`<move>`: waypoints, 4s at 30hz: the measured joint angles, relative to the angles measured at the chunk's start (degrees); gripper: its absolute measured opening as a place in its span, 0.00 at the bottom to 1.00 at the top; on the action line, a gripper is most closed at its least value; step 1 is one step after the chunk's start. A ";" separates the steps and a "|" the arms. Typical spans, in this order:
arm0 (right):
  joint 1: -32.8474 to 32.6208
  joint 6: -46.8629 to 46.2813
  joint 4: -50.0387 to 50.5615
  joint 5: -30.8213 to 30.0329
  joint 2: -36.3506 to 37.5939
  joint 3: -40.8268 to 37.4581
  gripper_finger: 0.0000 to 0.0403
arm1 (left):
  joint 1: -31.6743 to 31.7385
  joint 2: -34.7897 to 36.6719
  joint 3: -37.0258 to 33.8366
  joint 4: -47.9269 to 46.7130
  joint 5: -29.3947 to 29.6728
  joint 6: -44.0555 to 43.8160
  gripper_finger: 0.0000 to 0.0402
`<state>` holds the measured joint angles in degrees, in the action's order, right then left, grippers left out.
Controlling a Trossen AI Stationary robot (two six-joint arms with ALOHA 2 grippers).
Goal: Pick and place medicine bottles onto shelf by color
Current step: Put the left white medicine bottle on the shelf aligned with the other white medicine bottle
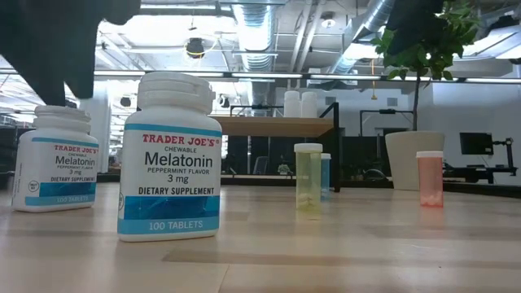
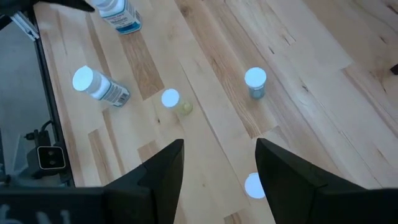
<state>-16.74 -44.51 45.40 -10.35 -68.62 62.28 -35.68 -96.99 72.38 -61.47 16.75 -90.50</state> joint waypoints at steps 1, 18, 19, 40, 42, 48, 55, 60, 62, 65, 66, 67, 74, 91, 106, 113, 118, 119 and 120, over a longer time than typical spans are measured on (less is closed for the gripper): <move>-0.01 0.00 0.04 0.00 0.00 0.00 0.54 | 0.00 -0.72 0.00 0.40 -0.30 0.21 0.67; 0.01 1.00 0.93 0.01 0.00 0.00 0.54 | 1.14 -4.39 -0.25 2.70 -2.56 1.30 0.58; -0.01 1.51 0.92 0.02 0.00 0.00 0.54 | 1.26 -4.39 -0.31 3.07 -2.60 1.59 0.56; -0.01 2.97 0.84 0.02 0.00 0.00 0.54 | 10.27 -3.32 24.95 -17.05 -6.02 19.84 0.41; 0.01 2.98 0.82 0.02 0.00 0.00 0.54 | 13.43 -3.35 29.73 -22.66 -4.34 26.28 0.40; -0.14 2.97 0.86 0.02 0.00 0.00 0.54 | 24.38 -1.70 40.34 -27.84 -1.36 51.07 0.36; -0.12 2.95 0.35 0.00 0.02 0.00 0.54 | 40.38 1.87 44.95 -28.48 -1.46 74.62 0.39; -0.10 2.93 0.21 0.01 0.02 0.00 0.54 | 52.49 3.52 43.59 -28.50 -4.56 90.61 0.37; -0.10 2.77 -0.22 0.02 0.02 0.00 0.54 | 57.02 3.45 42.96 -28.56 -6.71 96.73 0.36; -0.08 1.89 -1.54 -0.02 0.02 0.00 0.54 | 62.78 3.36 41.82 -28.56 -9.61 104.87 0.37; 0.02 1.88 -1.90 -0.02 0.02 0.00 0.54 | 64.41 3.33 41.03 -28.53 -10.30 107.14 0.38; 0.03 1.88 -2.03 -0.02 0.02 0.00 0.54 | 65.85 3.27 40.04 -28.57 -10.61 109.05 0.38; 0.03 1.01 -3.57 -0.04 0.02 0.00 0.54 | 72.68 3.16 32.60 -28.51 -13.91 116.28 0.37; 0.03 0.85 -5.26 -0.15 0.02 0.00 0.54 | 73.26 3.17 26.71 -18.56 -12.63 126.74 0.39; 0.01 -1.12 -5.21 -0.22 0.02 0.00 0.54 | 73.28 3.17 26.71 -16.00 -14.47 130.80 0.47; 0.01 -2.01 -5.19 -0.20 0.02 0.00 0.54 | 73.27 3.17 26.71 -15.87 -14.40 131.47 0.55; 0.01 -2.08 -5.19 -0.20 0.02 0.00 0.54 | 73.26 3.17 26.71 -15.41 -13.21 131.43 0.61; 0.01 -2.08 -5.19 -0.20 0.02 0.00 0.54 | 73.26 3.17 26.72 -15.31 -12.45 131.42 0.62; 0.01 -2.08 -5.19 -0.20 0.02 0.00 0.54 | 73.23 3.17 26.73 -15.15 -11.50 131.41 0.62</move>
<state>-16.73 -46.59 40.21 -10.55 -68.60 62.28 37.55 -93.82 99.11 -76.62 5.25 40.91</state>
